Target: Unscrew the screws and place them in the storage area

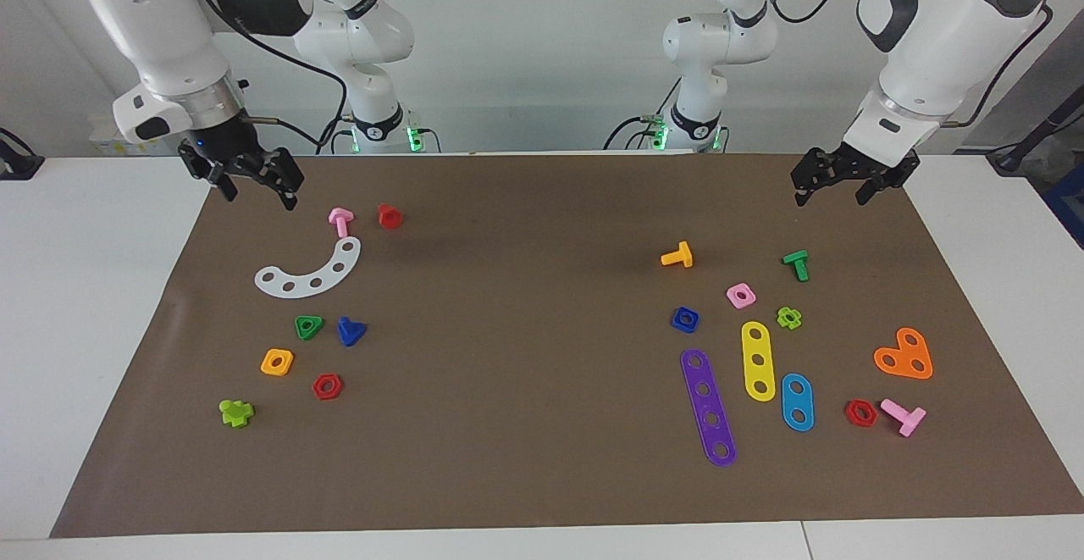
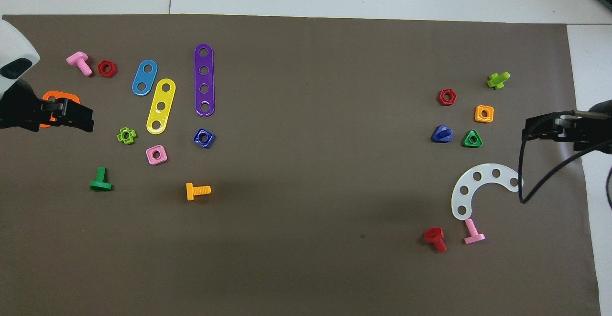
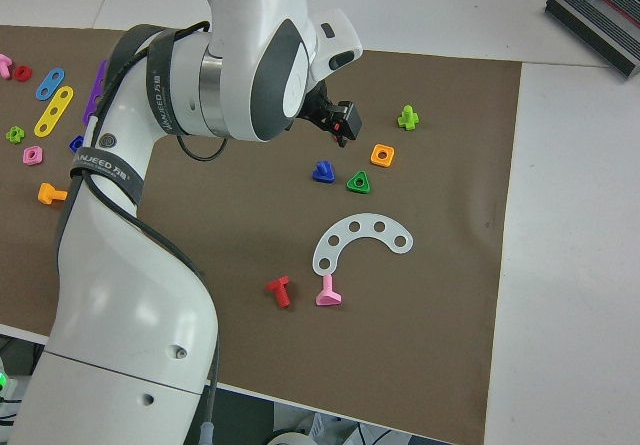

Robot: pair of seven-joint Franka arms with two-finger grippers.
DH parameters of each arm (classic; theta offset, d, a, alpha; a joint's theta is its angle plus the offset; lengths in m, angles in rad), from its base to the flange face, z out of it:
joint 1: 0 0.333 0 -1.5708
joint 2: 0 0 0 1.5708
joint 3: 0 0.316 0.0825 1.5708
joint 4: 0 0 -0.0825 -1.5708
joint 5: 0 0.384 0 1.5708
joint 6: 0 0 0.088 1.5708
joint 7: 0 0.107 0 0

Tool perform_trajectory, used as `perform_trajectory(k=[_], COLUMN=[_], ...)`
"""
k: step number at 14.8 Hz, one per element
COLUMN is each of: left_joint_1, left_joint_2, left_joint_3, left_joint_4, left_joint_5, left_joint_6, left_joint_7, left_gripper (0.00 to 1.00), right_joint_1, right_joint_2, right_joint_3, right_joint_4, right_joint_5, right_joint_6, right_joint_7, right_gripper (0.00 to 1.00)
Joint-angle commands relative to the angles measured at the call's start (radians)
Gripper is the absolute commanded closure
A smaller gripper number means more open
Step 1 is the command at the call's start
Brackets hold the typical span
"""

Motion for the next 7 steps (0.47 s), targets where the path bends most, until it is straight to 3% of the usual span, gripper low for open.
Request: perform_trajectory(k=[1,4,7], left_joint_1=[-0.002,0.003,0.002], left_joint_2=[-0.032,-0.032,-0.032], left_joint_3=[0.011,0.009,0.009], left_joint_4=[-0.042,-0.042,-0.042], left_joint_5=[-0.013,-0.013,-0.013], left_joint_6=[0.027,0.027,0.025], left_joint_7=[0.006,0.009,0.005], left_gripper=[0.00,0.00,0.00], right_joint_1=[-0.060,-0.058,-0.064], right_joint_2=[-0.001,0.019,0.022], right_joint_3=[0.008,0.010,0.011], right_joint_4=[0.015,0.124,0.149], right_joint_5=[0.014,-0.001,0.005], right_joint_6=[-0.034,-0.092,-0.097], right_joint_7=[-0.073,-0.063,-0.046], right_gripper=[0.00,0.00,0.00])
